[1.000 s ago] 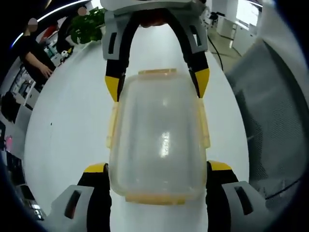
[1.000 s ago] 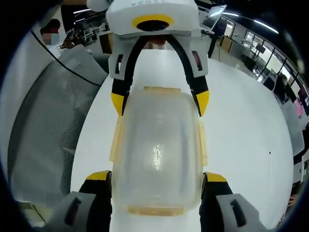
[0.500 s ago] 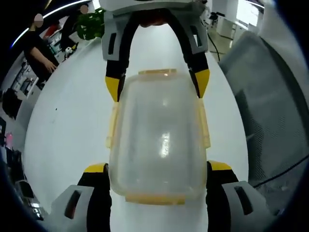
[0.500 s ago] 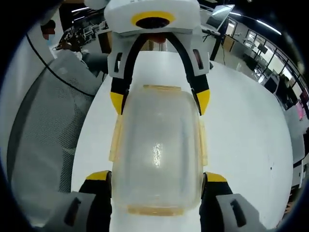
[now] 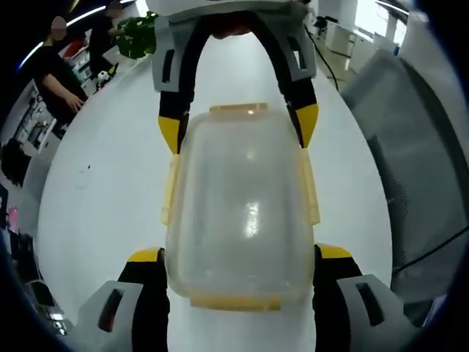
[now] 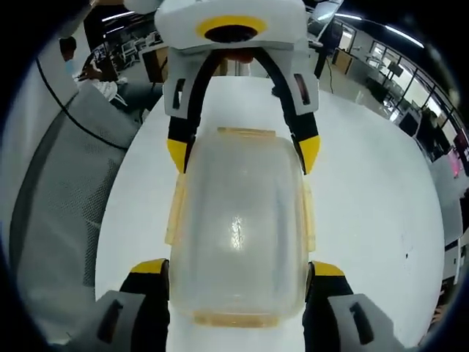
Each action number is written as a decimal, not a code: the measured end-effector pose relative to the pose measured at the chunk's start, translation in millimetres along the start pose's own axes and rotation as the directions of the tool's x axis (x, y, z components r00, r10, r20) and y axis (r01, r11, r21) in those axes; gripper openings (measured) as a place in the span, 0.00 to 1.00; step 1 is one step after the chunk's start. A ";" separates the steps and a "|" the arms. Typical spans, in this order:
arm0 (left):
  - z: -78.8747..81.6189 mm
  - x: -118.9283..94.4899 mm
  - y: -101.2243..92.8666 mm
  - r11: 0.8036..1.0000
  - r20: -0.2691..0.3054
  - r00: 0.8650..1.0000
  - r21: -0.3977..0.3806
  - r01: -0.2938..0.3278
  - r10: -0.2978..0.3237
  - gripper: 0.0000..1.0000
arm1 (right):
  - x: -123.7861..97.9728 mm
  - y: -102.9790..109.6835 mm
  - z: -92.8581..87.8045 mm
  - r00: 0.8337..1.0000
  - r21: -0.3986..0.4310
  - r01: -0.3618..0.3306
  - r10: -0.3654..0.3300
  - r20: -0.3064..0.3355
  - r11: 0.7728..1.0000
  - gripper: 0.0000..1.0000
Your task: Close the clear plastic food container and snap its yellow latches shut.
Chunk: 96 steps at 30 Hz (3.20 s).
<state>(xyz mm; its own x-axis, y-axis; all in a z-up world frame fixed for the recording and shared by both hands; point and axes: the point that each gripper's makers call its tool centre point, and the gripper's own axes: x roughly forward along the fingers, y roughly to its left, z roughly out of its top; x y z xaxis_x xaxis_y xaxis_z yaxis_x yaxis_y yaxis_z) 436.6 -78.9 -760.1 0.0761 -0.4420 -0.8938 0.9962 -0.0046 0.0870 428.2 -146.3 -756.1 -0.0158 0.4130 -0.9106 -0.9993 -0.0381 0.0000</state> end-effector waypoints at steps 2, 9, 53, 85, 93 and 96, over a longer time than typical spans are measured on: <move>-0.9 0.3 8.4 1.000 -0.004 1.000 0.000 0.000 0.000 0.79 | 0.1 -6.3 0.3 1.000 -0.002 0.000 0.000 -0.005 1.000 0.74; -4.2 2.2 34.0 1.000 -0.016 1.000 0.000 0.003 -0.003 0.79 | -0.5 -32.0 -0.3 1.000 0.003 -0.002 0.002 0.018 1.000 0.74; -12.3 -44.7 5.6 0.913 0.084 0.978 -0.380 -0.146 0.191 0.98 | -41.5 2.3 -14.8 0.980 0.352 0.161 -0.192 0.055 0.922 0.99; -46.5 -93.2 -107.7 0.737 0.135 0.909 -0.637 -0.225 0.395 0.99 | -91.3 113.3 -59.7 0.884 0.599 0.258 -0.435 0.169 0.758 0.99; -43.8 -93.1 -138.0 0.715 0.140 0.893 -0.657 -0.239 0.427 0.99 | -89.4 151.2 -57.5 0.848 0.676 0.223 -0.482 0.221 0.703 0.99; -42.6 -92.9 -146.7 0.694 0.151 0.878 -0.678 -0.243 0.455 0.98 | -86.9 162.6 -59.2 0.826 0.689 0.247 -0.520 0.218 0.681 0.99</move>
<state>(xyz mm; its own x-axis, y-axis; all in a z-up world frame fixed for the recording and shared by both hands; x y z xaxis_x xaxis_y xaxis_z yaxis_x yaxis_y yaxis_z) 285.2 1.0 -708.6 0.5132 -0.5252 -0.6788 0.7016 0.7122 -0.0207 269.2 -242.2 -701.5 0.4989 0.5591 -0.6622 -0.7086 0.7030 0.0597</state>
